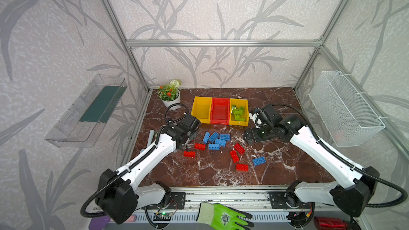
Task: Sort the legos into containers by color
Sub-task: 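Move the left gripper back down to the red bricks near the trowels, then close the left gripper on a red brick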
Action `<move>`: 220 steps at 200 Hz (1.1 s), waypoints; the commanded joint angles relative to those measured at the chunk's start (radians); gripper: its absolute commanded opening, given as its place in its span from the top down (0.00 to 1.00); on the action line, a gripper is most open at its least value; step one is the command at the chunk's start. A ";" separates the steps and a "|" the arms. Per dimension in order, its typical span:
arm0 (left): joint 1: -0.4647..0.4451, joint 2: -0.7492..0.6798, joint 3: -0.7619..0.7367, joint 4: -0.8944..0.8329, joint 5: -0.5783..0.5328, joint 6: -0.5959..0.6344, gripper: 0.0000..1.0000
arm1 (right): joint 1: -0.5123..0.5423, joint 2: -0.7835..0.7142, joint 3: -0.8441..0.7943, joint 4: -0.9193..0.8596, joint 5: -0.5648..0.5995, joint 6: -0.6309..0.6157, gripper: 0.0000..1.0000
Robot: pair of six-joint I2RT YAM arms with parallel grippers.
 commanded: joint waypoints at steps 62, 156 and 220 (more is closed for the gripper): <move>0.089 0.229 0.163 0.052 0.075 0.565 0.07 | 0.010 -0.022 0.027 -0.008 0.040 0.057 0.01; 0.102 0.417 0.227 0.054 0.195 0.820 0.16 | 0.011 0.043 0.108 -0.025 0.039 0.019 0.01; 0.108 0.489 0.231 0.083 0.199 0.854 0.29 | 0.010 0.050 0.119 -0.040 0.046 0.008 0.01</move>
